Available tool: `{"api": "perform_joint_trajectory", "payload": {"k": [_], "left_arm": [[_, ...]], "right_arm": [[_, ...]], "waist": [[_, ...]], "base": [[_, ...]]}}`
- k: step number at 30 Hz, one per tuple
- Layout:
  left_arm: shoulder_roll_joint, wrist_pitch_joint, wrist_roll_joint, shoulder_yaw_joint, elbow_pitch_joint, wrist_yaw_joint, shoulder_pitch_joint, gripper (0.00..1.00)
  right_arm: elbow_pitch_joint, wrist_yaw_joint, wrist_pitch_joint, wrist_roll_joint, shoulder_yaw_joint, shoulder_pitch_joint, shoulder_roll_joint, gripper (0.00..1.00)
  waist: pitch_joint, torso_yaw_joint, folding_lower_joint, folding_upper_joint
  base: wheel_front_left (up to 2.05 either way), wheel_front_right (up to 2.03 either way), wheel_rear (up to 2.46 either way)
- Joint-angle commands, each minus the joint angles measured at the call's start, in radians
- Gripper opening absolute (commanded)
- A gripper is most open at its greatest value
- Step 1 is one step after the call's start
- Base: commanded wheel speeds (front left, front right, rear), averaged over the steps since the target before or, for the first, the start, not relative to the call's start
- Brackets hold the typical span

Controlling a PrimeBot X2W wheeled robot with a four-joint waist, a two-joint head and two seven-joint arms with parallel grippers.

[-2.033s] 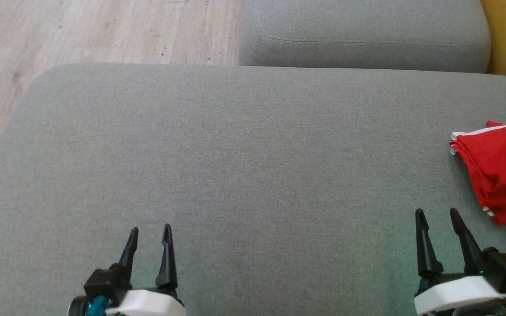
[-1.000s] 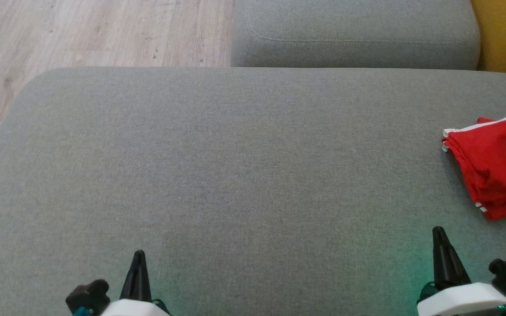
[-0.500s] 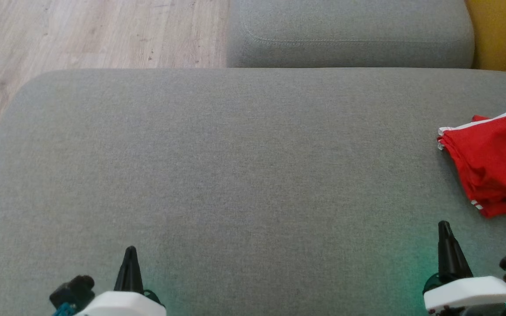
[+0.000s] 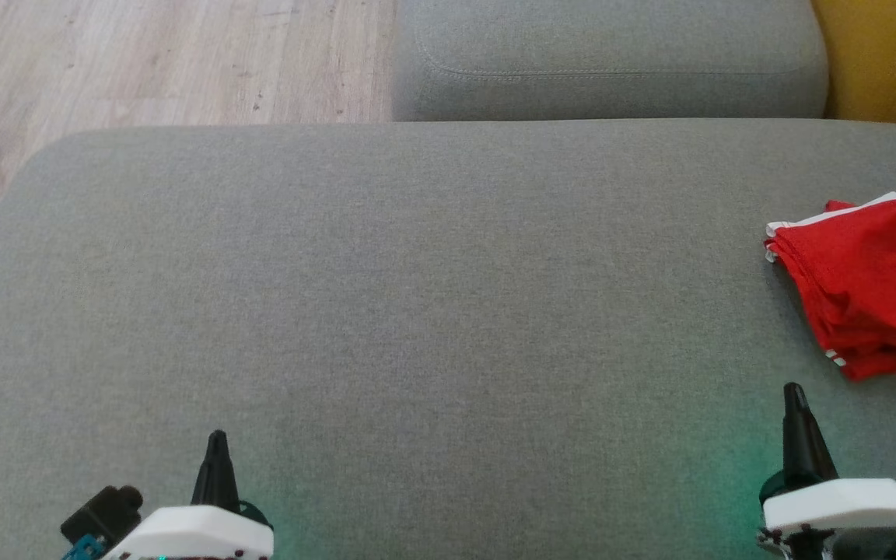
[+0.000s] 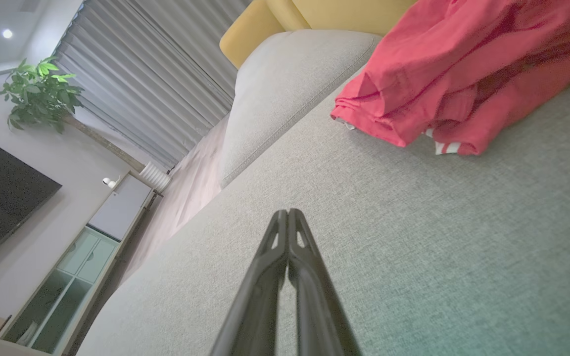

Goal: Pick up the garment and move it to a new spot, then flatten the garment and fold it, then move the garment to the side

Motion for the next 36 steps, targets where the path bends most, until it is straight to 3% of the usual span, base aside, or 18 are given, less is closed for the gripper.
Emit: {"api": "perform_joint_trajectory", "payload": {"k": [1,36], "left_arm": [[-0.001,0.009,-0.024,0.035,-0.035,-0.012,-0.055,0.00],[-0.038,0.104,-0.330,0.188,-0.050,-0.097,-0.091,0.00]], "right_arm": [[-0.026,0.003,0.006,0.034,0.003,-0.051,-0.020,0.00],[-0.004,0.006,0.079,0.437,-0.019,-0.125,-0.024,0.00]], "waist": [[0.000,-0.002,0.0000,0.0000],[-0.005,-0.038,0.0000,0.0000]], "base": [[0.00,0.00,0.00],[0.00,0.00,0.00]]}}
